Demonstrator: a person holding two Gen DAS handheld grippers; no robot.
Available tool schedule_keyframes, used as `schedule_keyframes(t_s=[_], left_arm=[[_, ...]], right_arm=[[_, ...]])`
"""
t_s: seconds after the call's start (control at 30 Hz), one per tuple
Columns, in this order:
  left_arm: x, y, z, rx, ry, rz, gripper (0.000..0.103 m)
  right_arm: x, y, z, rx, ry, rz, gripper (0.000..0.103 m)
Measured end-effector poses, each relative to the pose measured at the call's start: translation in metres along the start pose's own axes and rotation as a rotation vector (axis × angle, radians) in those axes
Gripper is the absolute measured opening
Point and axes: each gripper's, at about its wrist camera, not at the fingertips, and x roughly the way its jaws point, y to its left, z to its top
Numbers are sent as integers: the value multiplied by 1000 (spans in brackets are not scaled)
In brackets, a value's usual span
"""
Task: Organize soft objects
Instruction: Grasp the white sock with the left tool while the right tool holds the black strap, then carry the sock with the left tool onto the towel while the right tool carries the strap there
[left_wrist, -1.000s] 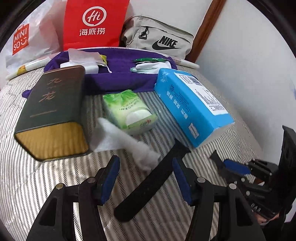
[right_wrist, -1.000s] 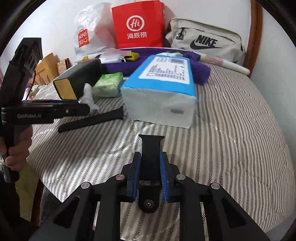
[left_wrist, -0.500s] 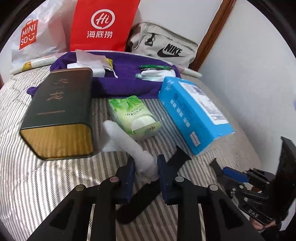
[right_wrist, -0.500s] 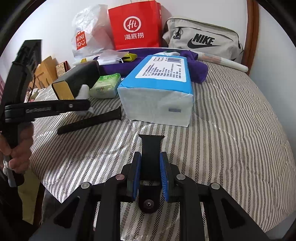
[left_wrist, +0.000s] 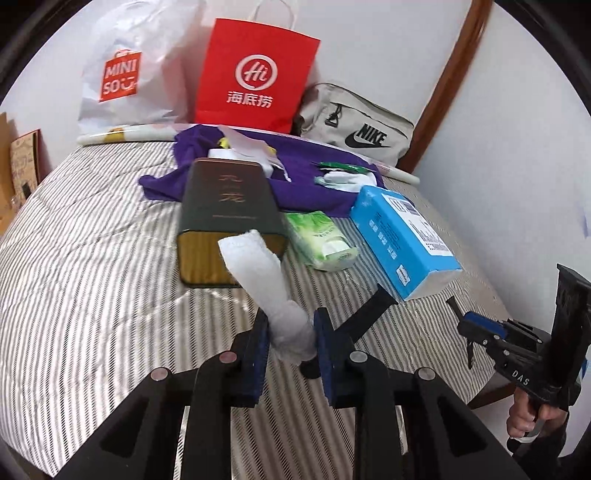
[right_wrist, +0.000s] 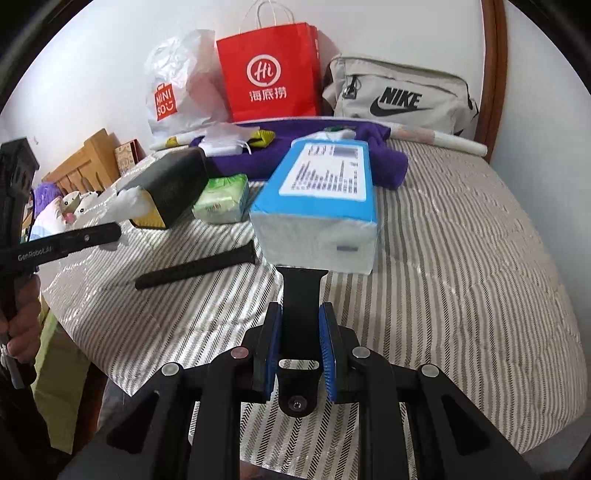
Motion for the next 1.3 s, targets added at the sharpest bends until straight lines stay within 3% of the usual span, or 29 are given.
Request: schedule_keyframes(t_s=[0.27,0.6,1.3], left_arm=[[-24,10,3,-27,-39,4,22],[-34,16,34,-37,-65,51,22],[5,17,122,-38,-47,53,22]], right_arm=[[-13,3,11,-7,-29,-8,21],[-24,-2,44,-3,-88,-1,21],[10,-15,150,-23,-145,17,21]])
